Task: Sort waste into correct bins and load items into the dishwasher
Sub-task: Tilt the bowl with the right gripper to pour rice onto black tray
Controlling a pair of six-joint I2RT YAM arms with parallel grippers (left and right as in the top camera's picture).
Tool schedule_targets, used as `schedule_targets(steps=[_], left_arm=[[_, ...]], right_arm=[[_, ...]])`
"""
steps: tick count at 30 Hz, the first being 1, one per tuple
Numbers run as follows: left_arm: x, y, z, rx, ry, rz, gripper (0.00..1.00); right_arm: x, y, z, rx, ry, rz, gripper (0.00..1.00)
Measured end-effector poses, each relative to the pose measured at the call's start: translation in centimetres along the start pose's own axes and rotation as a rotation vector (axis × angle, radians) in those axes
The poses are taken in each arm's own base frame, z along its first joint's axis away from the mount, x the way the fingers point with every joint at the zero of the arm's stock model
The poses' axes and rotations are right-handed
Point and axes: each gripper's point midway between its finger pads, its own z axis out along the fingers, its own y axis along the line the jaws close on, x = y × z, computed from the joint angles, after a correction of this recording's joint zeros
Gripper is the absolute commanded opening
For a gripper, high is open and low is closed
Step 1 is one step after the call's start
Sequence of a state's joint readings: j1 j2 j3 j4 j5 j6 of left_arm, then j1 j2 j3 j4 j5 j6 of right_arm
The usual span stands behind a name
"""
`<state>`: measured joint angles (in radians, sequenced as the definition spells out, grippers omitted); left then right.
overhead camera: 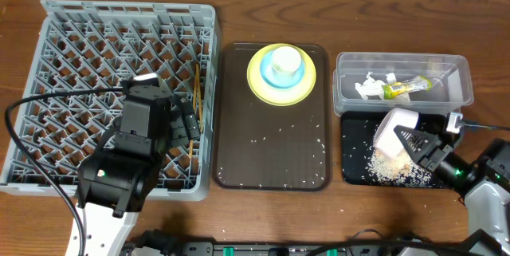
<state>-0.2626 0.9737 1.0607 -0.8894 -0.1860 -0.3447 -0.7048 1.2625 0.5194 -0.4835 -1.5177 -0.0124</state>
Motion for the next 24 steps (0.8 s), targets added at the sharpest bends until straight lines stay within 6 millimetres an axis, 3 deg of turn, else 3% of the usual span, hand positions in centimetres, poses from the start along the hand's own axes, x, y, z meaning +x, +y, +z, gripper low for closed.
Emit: schedule_targets(steps=[15, 24], left_arm=[[0.0, 0.0, 0.0, 0.0, 0.0, 0.0, 0.95], [0.0, 0.0, 0.0, 0.0, 0.0, 0.0, 0.95]], right_arm=[[-0.3, 0.0, 0.0, -0.002, -0.002, 0.184, 0.01], [-1.4, 0.0, 0.0, 0.004, -0.01, 0.133, 0.01]])
